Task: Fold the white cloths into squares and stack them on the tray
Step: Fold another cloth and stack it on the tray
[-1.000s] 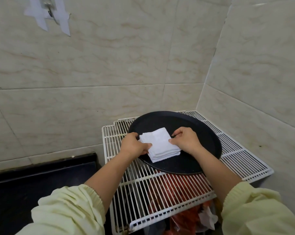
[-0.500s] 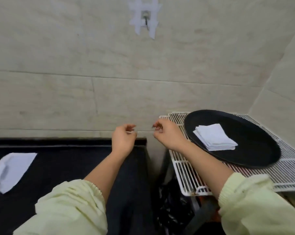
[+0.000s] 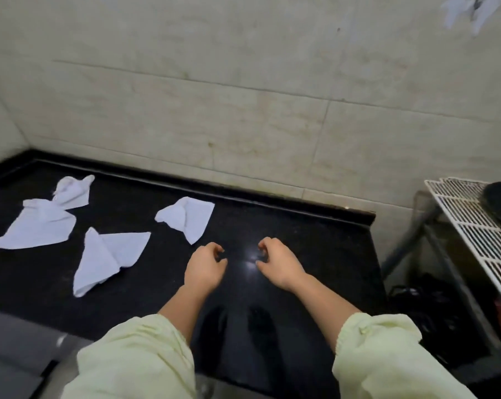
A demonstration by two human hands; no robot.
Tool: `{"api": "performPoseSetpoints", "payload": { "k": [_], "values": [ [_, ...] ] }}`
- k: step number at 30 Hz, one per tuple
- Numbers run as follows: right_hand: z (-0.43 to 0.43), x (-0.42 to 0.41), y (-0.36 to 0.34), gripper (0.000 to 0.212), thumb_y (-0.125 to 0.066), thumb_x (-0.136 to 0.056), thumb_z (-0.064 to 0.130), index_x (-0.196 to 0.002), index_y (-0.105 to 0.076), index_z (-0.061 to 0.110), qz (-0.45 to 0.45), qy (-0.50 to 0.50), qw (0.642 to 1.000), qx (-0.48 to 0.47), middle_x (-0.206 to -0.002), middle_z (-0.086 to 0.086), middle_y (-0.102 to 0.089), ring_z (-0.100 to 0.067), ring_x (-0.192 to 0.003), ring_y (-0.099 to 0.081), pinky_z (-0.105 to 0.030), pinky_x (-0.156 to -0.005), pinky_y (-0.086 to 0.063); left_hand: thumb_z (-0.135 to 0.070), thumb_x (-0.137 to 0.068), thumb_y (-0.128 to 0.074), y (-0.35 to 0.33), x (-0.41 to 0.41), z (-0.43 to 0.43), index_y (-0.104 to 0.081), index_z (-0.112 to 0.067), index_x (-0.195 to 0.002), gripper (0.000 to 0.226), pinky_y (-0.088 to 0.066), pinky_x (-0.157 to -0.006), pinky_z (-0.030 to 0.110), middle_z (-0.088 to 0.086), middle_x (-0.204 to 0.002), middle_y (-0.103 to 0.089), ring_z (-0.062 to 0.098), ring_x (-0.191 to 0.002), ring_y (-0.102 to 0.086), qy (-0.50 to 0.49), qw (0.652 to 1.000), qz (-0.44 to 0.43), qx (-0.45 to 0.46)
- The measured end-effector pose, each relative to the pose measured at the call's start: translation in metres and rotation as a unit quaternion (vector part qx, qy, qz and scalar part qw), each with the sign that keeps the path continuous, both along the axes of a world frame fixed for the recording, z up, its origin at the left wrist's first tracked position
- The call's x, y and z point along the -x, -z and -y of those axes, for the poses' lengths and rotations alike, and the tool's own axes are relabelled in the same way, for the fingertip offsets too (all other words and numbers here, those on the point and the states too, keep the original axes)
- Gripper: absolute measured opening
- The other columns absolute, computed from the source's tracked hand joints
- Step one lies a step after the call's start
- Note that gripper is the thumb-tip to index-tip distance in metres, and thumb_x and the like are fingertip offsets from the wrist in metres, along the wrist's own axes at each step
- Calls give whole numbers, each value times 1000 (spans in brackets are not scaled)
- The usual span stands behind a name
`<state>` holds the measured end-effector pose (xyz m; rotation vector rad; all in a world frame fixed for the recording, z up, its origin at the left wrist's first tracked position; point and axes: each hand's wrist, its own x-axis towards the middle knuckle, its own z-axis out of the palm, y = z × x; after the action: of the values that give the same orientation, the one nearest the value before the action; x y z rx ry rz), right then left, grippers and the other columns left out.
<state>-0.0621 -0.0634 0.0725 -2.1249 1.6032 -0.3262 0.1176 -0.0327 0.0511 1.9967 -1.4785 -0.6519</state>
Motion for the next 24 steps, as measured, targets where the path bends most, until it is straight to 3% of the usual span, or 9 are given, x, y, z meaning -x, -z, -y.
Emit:
{"api": "performPoseSetpoints", "payload": {
  "k": [3, 8, 17, 24],
  "values": [
    [0, -43, 12, 43, -61, -91, 26, -130, -46, 14, -3, -16, 1000, -3, -127, -5, -50, -25, -113, -53, -36, -92, -44, -24, -86, -64, 12, -43, -12, -63, -16, -113, 29, -48, -81, 30, 5, -107, -66, 20, -96, -63, -27, 1000, 4, -12],
    [15, -108, 39, 39, -60, -90, 27, -124, -47, 14, -20, -44, 998, -32, -124, -5, -51, -24, -111, -53, -37, -91, -45, -25, -87, -62, 31, -106, -11, -61, -17, -113, 27, -42, -77, 26, 4, -106, -61, 16, -89, -57, -52, 998, 12, -36],
    [83, -185, 72, 39, -58, -90, 28, -124, -48, 12, -15, -48, 995, -82, -123, -6, -51, -23, -107, -54, -36, -90, -47, -25, -92, -55, 60, -179, 46, -55, -16, -124, 33, -46, -93, 34, 6, -123, -53, 23, -111, -55, -30, 995, 58, -75],
    [133, -225, 97, 42, -61, -89, 31, -125, -47, 14, -10, -11, 995, -97, -127, -4, -47, -22, -111, -51, -35, -88, -47, -22, -94, -48, 78, -210, 111, -46, -18, -135, 41, -47, -91, 34, 0, -135, -42, 19, -124, -41, 14, 991, 118, -66]
  ]
}}
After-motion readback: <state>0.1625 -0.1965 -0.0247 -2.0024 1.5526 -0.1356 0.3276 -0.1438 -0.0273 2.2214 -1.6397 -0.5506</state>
